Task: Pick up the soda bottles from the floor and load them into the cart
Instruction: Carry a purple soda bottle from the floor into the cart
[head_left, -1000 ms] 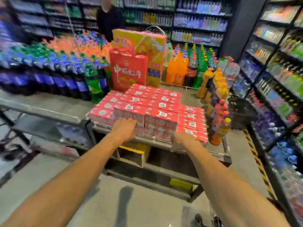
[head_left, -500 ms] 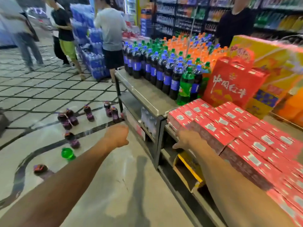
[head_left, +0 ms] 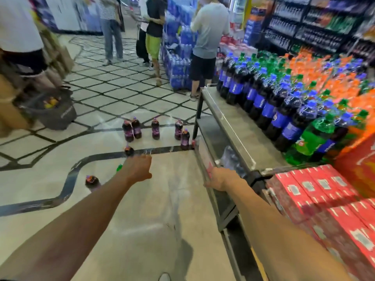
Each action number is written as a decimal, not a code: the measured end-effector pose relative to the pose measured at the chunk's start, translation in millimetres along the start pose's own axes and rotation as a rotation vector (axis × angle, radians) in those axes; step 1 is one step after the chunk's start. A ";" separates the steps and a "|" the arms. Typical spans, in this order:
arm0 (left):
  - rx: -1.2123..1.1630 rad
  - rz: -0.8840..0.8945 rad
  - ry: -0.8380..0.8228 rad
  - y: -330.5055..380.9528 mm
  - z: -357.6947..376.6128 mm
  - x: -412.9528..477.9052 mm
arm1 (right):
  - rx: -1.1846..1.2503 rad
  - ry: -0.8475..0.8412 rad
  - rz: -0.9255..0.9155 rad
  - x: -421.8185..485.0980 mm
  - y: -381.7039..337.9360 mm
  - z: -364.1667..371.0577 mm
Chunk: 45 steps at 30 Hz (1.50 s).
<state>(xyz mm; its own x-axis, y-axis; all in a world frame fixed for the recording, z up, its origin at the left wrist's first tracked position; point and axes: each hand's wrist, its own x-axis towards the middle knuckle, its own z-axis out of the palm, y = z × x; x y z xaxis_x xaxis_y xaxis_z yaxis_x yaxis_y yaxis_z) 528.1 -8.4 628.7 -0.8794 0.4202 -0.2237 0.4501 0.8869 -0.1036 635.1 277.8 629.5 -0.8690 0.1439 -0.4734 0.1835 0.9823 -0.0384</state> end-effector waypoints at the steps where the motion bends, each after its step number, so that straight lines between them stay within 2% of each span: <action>1: -0.011 -0.006 0.010 -7.6 -2.2 11.6 | -0.011 -0.009 -0.002 12.2 -6.1 -8.6; 11: -0.017 0.004 -0.025 -53.8 -5.9 127.3 | -0.005 -0.003 -0.022 138.4 -42.8 -69.3; 20: -0.004 -0.004 -0.020 -66.6 -30.1 276.5 | -0.068 -0.029 0.004 276.7 -16.1 -131.2; 32: -0.052 -0.073 -0.007 -110.4 -93.8 464.2 | -0.039 -0.007 -0.082 464.4 1.6 -226.0; 39: -0.042 -0.061 -0.021 -145.5 -98.9 575.2 | -0.015 0.044 -0.102 565.7 -2.7 -265.8; 45: -0.035 -0.008 -0.056 -178.6 -97.0 659.3 | -0.019 0.012 -0.033 646.2 -9.8 -294.9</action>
<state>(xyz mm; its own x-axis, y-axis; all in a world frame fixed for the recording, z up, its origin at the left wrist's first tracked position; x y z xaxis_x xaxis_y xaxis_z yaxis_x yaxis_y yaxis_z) -147.1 128.8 593.7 -0.8724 0.4030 -0.2766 0.4369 0.8967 -0.0716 -63.7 396.6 583.5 -0.8799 0.1130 -0.4614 0.1463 0.9886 -0.0369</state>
